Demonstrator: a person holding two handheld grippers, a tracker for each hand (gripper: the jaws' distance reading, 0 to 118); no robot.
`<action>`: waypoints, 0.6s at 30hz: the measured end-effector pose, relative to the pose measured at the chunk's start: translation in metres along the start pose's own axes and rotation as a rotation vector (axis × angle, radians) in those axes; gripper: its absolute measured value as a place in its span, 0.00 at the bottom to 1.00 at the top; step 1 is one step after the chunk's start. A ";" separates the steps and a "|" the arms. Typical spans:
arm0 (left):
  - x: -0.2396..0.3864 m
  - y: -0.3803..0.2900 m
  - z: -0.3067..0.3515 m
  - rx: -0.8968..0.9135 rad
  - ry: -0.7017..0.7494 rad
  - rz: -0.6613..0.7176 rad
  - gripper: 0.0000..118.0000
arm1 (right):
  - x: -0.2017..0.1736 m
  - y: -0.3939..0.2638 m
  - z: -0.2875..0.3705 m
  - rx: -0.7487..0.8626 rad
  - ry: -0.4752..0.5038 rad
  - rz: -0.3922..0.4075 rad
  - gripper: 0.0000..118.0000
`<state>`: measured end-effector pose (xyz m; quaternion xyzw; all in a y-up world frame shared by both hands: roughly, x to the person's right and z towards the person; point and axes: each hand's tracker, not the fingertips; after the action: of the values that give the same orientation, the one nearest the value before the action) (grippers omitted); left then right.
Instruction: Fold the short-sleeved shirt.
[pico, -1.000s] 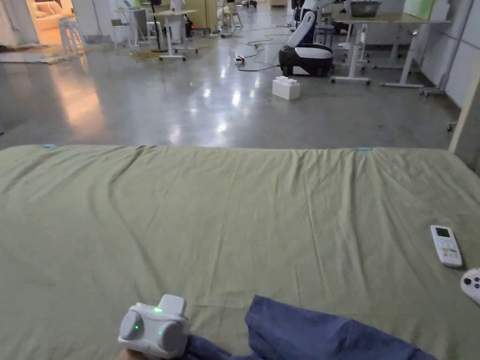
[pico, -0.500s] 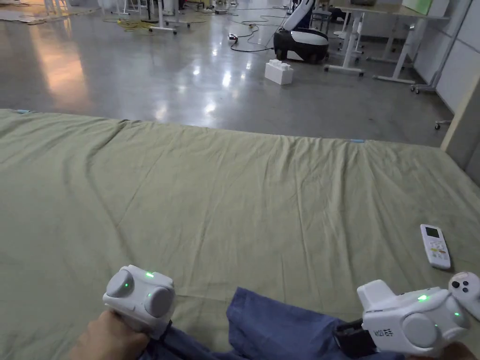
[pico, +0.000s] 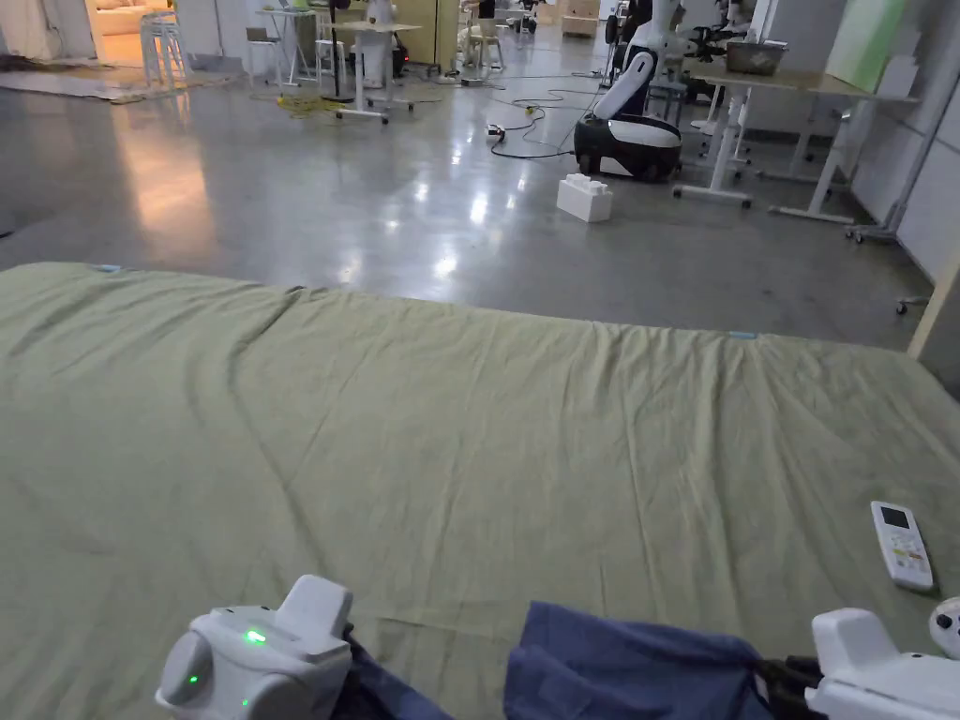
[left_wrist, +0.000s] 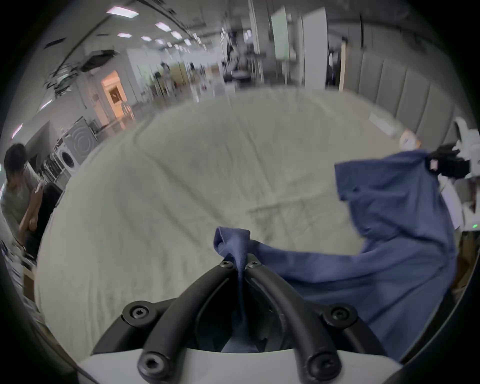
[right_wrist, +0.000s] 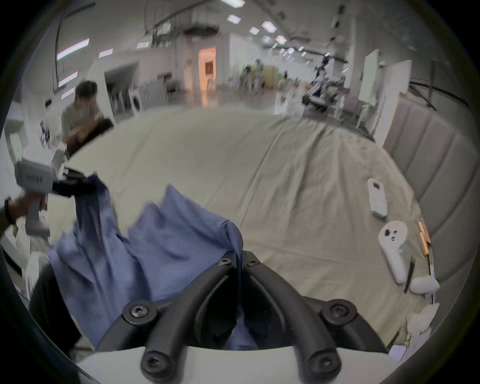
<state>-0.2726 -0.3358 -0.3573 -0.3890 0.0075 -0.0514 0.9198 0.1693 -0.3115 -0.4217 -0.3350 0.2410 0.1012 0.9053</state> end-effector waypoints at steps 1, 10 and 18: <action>-0.008 0.001 0.022 0.046 -0.022 0.034 0.03 | -0.001 0.004 0.018 0.041 -0.001 -0.024 0.03; -0.067 0.027 0.236 0.450 -0.160 0.232 0.03 | -0.015 0.059 0.191 0.320 -0.066 -0.143 0.03; -0.085 0.076 0.355 0.672 -0.071 0.217 0.03 | -0.006 0.132 0.307 0.604 -0.161 -0.177 0.02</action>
<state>-0.3312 -0.0209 -0.1670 -0.0633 -0.0005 0.0603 0.9962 0.2312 -0.0109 -0.2900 -0.0617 0.1578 -0.0278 0.9852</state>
